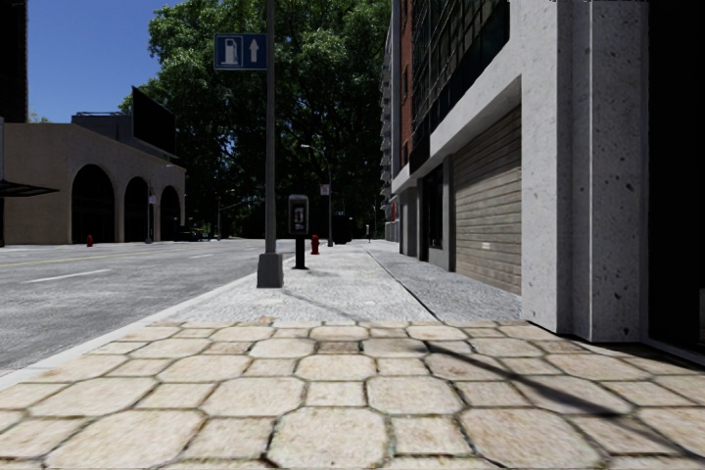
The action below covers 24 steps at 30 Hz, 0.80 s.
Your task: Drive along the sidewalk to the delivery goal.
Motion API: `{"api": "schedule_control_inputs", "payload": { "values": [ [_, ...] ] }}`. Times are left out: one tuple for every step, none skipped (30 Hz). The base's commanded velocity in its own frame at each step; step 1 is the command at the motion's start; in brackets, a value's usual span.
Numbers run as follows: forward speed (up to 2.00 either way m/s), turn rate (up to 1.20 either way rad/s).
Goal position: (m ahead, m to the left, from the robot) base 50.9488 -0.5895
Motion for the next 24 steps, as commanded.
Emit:
{"api": "schedule_control_inputs", "payload": {
  "values": [
    [2.0, 0.0],
    [2.0, 0.0],
    [2.0, 0.0],
    [2.0, 0.0],
    [2.0, 0.0],
    [2.0, 0.0],
    [2.0, 0.0],
    [2.0, 0.0],
    [2.0, 0.0],
    [2.0, 0.0],
    [2.0, 0.0],
    [2.0, 0.0],
    [2.0, 0.0],
    [2.0, 0.0],
    [2.0, 0.0],
    [2.0, 0.0],
    [2.0, 0.0],
    [2.0, 0.0],
    [2.0, 0.0],
    [2.0, 0.0],
    [2.0, 0.0],
    [2.0, 0.0],
    [2.0, 0.0],
    [2.0, 0.0]
  ]
}}
